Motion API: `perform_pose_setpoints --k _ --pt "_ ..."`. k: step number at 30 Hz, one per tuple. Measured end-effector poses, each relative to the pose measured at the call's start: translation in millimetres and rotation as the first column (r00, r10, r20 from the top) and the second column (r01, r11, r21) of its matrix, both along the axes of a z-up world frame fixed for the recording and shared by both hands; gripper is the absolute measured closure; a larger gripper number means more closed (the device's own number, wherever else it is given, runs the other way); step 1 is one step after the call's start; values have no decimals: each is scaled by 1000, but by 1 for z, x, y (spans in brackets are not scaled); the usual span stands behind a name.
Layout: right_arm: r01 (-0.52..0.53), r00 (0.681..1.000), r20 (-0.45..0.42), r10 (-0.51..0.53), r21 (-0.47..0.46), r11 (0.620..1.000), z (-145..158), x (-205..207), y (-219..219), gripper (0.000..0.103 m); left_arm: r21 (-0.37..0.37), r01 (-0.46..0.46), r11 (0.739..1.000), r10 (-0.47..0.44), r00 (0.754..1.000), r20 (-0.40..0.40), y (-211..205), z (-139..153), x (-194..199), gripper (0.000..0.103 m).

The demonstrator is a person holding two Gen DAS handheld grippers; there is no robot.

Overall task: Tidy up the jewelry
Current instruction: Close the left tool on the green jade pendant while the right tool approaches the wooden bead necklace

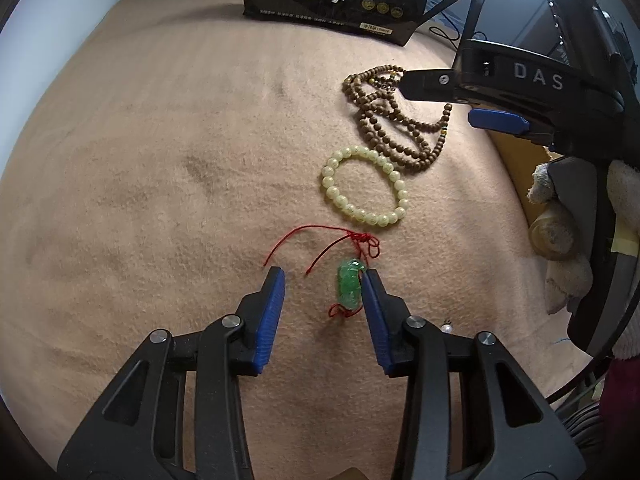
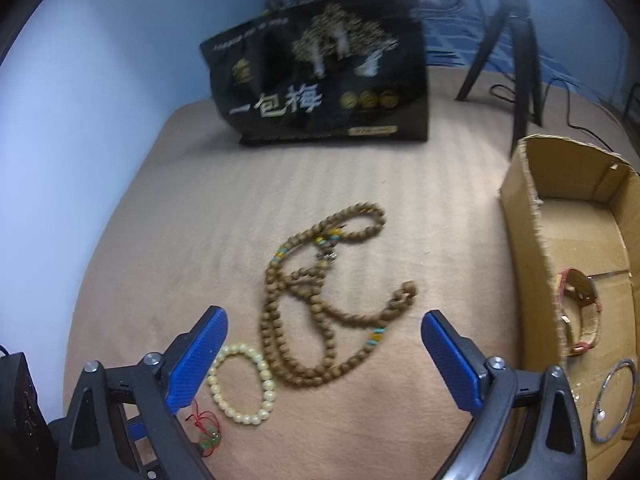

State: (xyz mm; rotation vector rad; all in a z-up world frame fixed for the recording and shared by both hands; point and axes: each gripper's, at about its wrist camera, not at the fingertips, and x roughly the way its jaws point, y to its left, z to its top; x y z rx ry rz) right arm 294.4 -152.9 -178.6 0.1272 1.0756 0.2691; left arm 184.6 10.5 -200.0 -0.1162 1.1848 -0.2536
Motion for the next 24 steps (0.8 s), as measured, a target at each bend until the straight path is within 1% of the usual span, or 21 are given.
perform_pose_setpoints --k 4,10,14,17,18,19,21,23,24 --pt "-12 999 -47 11 -19 1000 -11 4 11 9 -8 5 1000 -5 1000 1 0 -1 -1 62" --pt "22 994 -106 -19 19 1000 -28 17 15 10 6 18 1000 -18 1000 2 -6 -5 1 63" --pt "47 992 -122 -44 16 999 -39 25 17 10 11 14 1000 -14 1000 3 -6 -8 3 65" --pt "35 994 -104 -38 -37 999 -43 30 25 10 32 14 999 -14 1000 9 -8 -10 4 72" --pt "25 995 -95 -31 -66 997 -44 31 29 13 40 15 999 -15 1000 11 -8 -10 4 73" --pt "20 996 -87 -28 -93 995 -44 32 32 19 50 18 999 -18 1000 15 -9 -11 4 74" --pt "7 997 -71 -18 -155 988 -46 33 38 26 77 26 997 -28 999 28 -12 -11 2 75" --pt "-18 999 -54 7 -200 980 -47 33 42 35 100 28 995 -32 999 39 -16 -12 2 80" --pt "-23 999 -48 13 -215 976 -47 35 45 42 107 29 994 -34 999 43 -17 -12 2 81"
